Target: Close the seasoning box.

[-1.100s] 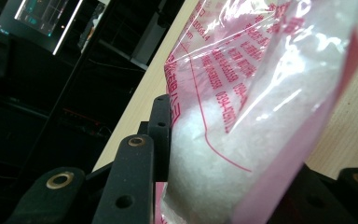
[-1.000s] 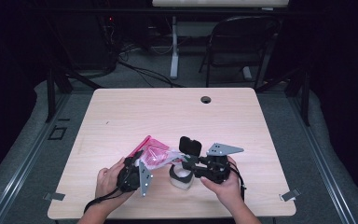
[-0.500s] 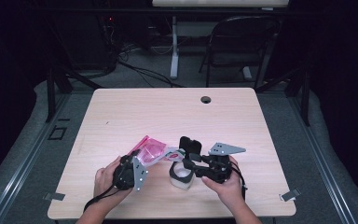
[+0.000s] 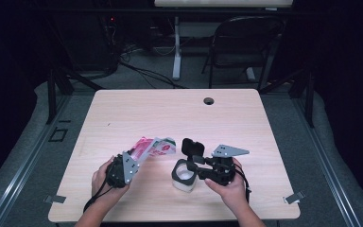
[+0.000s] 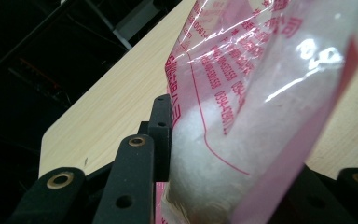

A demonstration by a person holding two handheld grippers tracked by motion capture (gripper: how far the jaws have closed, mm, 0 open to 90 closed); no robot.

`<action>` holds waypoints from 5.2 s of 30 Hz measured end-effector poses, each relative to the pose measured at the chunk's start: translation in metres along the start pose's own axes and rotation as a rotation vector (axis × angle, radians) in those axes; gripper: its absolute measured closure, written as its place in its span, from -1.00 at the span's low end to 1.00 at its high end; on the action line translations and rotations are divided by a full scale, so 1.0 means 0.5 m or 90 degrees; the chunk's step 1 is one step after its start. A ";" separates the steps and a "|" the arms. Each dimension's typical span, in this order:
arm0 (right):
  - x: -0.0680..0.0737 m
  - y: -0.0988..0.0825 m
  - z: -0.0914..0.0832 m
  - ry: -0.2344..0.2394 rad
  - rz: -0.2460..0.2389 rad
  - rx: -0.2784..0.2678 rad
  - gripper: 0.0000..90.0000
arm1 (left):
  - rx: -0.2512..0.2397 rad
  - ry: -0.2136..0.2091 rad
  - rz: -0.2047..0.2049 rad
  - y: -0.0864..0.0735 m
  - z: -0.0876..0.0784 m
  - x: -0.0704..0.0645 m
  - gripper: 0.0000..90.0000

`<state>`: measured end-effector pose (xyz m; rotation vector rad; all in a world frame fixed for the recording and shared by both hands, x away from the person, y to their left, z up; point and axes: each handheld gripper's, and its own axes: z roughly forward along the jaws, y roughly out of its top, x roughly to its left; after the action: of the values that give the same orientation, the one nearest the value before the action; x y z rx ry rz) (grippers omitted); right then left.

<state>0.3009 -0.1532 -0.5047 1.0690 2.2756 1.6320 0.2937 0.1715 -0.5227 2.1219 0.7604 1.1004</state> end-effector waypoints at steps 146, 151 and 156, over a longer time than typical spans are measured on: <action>-0.015 -0.002 -0.053 -0.069 0.000 -0.048 0.31 | 0.018 -0.182 -0.204 0.007 0.038 -0.004 -0.26; -0.018 -0.005 -0.065 -0.075 0.013 -0.051 0.34 | 0.008 -0.199 -0.206 0.021 0.035 -0.008 -0.24; -0.023 -0.009 -0.081 -0.086 0.020 -0.057 0.37 | 0.000 -0.224 -0.208 0.035 0.037 -0.014 -0.20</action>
<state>0.2871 -0.1922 -0.4956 1.1616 2.0912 1.6049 0.3095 0.1505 -0.5215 2.0220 0.8905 0.5374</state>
